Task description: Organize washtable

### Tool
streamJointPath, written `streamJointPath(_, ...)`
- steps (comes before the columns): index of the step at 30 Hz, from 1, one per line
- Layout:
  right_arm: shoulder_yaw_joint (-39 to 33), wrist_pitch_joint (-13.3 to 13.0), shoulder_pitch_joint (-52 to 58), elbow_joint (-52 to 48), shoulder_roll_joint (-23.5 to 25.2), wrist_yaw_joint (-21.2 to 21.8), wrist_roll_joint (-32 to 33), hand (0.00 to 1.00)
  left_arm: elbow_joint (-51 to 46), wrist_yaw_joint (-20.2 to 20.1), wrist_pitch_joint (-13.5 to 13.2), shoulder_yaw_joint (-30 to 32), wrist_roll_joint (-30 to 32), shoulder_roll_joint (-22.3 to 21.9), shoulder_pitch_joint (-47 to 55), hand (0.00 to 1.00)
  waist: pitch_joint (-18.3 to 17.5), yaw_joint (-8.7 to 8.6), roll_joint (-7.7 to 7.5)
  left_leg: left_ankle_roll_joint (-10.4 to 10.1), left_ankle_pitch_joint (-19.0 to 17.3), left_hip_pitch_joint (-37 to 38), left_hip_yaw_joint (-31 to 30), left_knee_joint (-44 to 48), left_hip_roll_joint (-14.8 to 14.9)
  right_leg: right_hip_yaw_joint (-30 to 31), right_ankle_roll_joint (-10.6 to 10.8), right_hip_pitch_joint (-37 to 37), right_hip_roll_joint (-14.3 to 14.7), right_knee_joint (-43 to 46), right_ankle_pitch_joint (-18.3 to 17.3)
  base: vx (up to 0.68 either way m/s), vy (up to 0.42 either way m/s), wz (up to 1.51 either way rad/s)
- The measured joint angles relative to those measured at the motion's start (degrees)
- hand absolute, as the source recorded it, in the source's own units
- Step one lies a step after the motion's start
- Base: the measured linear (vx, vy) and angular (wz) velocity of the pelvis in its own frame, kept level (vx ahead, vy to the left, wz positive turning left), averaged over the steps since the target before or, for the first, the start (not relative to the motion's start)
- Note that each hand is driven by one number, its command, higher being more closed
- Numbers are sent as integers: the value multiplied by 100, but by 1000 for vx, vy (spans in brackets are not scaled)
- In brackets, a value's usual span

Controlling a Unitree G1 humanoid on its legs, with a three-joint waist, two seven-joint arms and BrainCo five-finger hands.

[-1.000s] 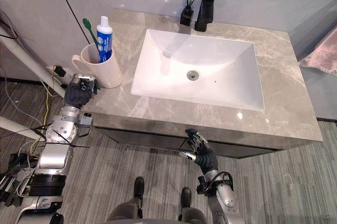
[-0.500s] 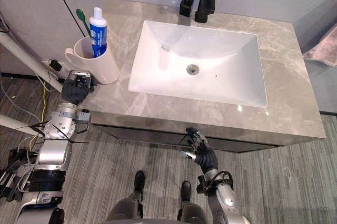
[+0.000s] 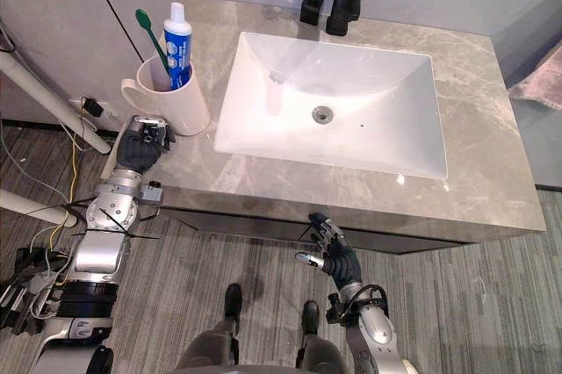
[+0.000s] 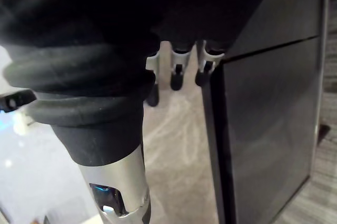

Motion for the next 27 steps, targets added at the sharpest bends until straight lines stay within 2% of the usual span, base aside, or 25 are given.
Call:
streamJointPath(8, 150, 0, 1, 0, 4, -8, -3, 0, -87, -9, 20, -366, -1, -126, -72, 100, 2, -30, 0, 0, 0, 2, 1, 0, -2, -2, 0, 1, -2, 0, 1, 0, 0, 0)
streamJointPath(17, 145, 19, 4, 1, 6, -16, -4, 0, 218, 131, 53, -275, -113, -157, -312, 100, 14, -122, 15, 0, 0, 34, 4, 0, -2, -3, 0, 35, -1, 0, 2, 0, 0, 0)
streamJointPath(22, 141, 38, 7, 1, 4, -9, -4, 0, 269, 58, 39, -183, -125, -288, -244, 100, 35, -137, 48, 1, -5, 94, 20, -5, 3, 4, -2, 100, 1, -10, -1, 0, 0, 0)
streamJointPath(27, 141, 64, 7, 1, 0, 1, -9, 0, -2, -198, -10, -217, -125, -363, 38, 100, 45, -136, 66, 2, -4, 129, 21, -4, 3, 12, 0, 127, 1, -8, 1, 0, 0, 0)
